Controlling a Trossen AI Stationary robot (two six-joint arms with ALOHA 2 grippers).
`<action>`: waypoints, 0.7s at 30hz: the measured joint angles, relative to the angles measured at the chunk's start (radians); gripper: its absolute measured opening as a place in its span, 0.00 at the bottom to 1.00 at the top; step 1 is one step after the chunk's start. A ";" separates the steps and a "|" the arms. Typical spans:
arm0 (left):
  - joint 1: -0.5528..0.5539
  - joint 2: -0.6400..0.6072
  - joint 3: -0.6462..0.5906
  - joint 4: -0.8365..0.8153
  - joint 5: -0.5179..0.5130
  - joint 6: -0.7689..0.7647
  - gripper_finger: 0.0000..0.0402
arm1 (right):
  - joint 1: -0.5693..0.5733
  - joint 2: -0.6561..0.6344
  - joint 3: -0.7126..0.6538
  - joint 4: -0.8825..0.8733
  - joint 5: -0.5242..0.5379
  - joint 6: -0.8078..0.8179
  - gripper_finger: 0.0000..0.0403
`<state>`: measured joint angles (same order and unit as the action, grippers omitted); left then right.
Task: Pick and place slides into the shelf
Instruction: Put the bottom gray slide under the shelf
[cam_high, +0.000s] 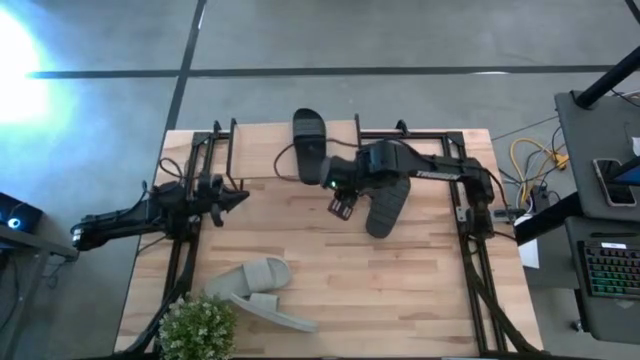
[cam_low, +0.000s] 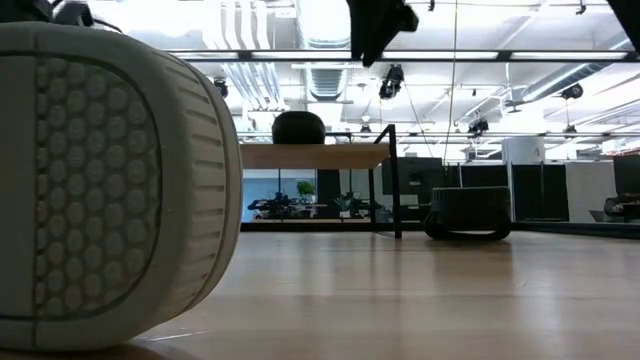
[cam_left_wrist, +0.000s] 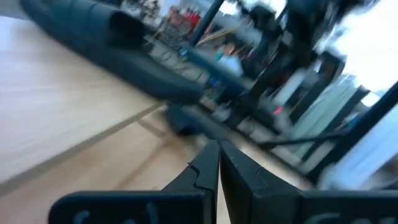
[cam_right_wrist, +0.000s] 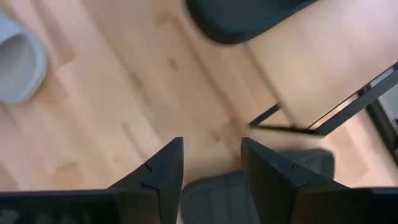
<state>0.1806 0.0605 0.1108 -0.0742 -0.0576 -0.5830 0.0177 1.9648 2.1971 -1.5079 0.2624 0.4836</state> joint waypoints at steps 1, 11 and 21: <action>0.000 0.000 0.000 0.017 0.019 -0.044 0.00 | 0.014 0.000 0.000 -0.014 0.000 0.022 0.37; 0.000 0.095 0.019 0.251 0.272 -0.083 0.00 | 0.088 0.000 -0.110 -0.063 -0.173 0.289 0.37; 0.000 0.342 0.112 0.250 0.362 0.132 0.00 | 0.303 -0.094 -0.294 -0.064 -0.148 0.728 0.38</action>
<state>0.1802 0.4020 0.2228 0.1757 0.3039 -0.4510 0.3206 1.8706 1.9033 -1.5723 0.1145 1.2121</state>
